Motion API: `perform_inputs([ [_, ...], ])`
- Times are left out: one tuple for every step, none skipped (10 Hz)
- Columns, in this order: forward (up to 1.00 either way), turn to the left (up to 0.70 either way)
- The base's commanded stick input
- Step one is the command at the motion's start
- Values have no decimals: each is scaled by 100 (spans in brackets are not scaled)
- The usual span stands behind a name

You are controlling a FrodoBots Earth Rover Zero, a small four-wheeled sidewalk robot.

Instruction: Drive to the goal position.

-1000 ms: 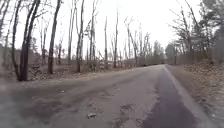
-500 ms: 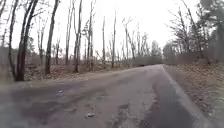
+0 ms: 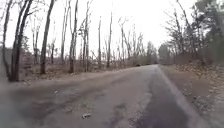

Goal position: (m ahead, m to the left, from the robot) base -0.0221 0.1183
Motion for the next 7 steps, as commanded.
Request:
perform_inputs([
  [0, 0],
  [0, -11],
  [0, -27],
  [0, -43],
  [0, -58],
  [0, -74],
  [0, -89],
])
